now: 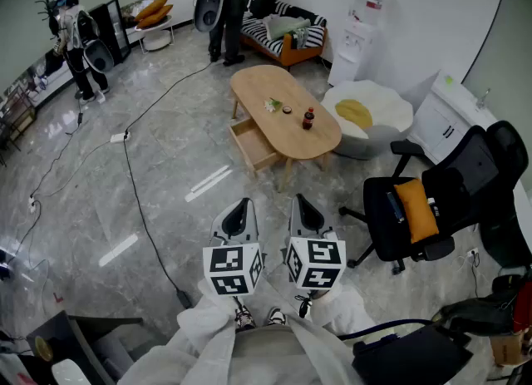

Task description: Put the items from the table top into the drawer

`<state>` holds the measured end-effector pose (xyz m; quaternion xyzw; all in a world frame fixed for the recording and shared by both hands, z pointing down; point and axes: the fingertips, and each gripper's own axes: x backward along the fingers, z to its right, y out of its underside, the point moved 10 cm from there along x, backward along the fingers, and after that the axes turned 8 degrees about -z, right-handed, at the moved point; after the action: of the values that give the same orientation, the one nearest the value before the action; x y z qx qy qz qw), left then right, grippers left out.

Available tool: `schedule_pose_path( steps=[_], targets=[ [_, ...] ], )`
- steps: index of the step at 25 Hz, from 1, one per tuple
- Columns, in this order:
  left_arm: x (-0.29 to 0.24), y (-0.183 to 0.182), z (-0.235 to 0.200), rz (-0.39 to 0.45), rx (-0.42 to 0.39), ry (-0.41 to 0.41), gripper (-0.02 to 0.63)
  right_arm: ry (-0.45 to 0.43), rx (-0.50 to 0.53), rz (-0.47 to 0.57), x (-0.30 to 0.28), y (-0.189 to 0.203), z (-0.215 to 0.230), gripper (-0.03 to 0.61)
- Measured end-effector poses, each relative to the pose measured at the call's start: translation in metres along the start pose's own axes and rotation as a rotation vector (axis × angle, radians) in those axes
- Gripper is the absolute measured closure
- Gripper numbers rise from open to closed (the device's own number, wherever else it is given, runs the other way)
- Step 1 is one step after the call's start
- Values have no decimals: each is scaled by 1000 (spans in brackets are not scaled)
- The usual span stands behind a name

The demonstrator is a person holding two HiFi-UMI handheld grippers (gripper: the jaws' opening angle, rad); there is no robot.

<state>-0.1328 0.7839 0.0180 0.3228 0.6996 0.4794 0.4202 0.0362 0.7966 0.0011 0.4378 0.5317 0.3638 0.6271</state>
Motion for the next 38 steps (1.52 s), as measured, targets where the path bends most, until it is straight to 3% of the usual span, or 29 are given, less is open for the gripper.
schedule_pose_path(
  steps=[10,20,26,38],
  targets=[
    [3,-1,-19,5,15,-13,620,-5,-32,3,-10,-1,-12,525],
    [1,-9,-70,6,7,-17,620,22,-62,-4,-39,-4,-43,525],
    [-5,-4,-92,-18,53,-25,620,32,-62,-34,-51,1,-48,525],
    [-58,-8,-119,-24,96,-47,620,16,-69,-48,-114,-9,-36,525]
  ],
)
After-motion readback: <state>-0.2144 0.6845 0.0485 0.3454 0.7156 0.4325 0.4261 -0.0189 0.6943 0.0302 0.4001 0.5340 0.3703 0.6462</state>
